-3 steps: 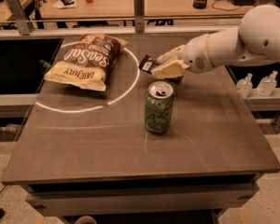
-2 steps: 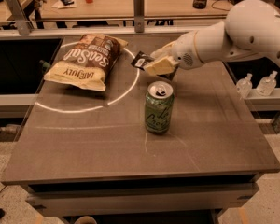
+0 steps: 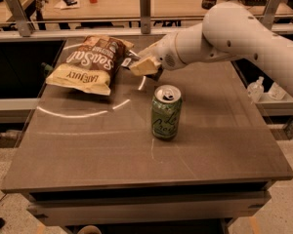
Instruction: Move rxbar chocolate near brown chip bag
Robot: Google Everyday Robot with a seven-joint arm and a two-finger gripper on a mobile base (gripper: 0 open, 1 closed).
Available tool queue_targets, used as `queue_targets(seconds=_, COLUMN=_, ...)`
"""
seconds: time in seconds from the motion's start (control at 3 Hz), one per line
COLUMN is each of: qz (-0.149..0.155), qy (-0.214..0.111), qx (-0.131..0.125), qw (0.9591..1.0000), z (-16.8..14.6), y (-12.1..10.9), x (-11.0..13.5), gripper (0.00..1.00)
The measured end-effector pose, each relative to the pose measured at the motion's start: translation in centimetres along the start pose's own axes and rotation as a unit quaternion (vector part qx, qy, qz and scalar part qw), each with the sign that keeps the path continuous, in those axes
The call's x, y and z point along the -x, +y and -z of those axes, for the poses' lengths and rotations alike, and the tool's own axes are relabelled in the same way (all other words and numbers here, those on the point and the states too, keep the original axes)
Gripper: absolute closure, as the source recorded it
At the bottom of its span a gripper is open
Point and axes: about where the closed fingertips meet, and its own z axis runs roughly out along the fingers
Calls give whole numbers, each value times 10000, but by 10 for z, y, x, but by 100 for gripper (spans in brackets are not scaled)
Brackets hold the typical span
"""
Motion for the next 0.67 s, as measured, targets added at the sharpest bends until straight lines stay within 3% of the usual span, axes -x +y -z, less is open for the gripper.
queue_targets(seconds=0.33, qz=9, qy=42, qx=120, qw=9999, z=-23, y=9, x=8, gripper=100)
queue_targets(seconds=0.67, qz=16, qy=38, qx=131, qw=9999, z=-24, y=10, x=8, gripper=83)
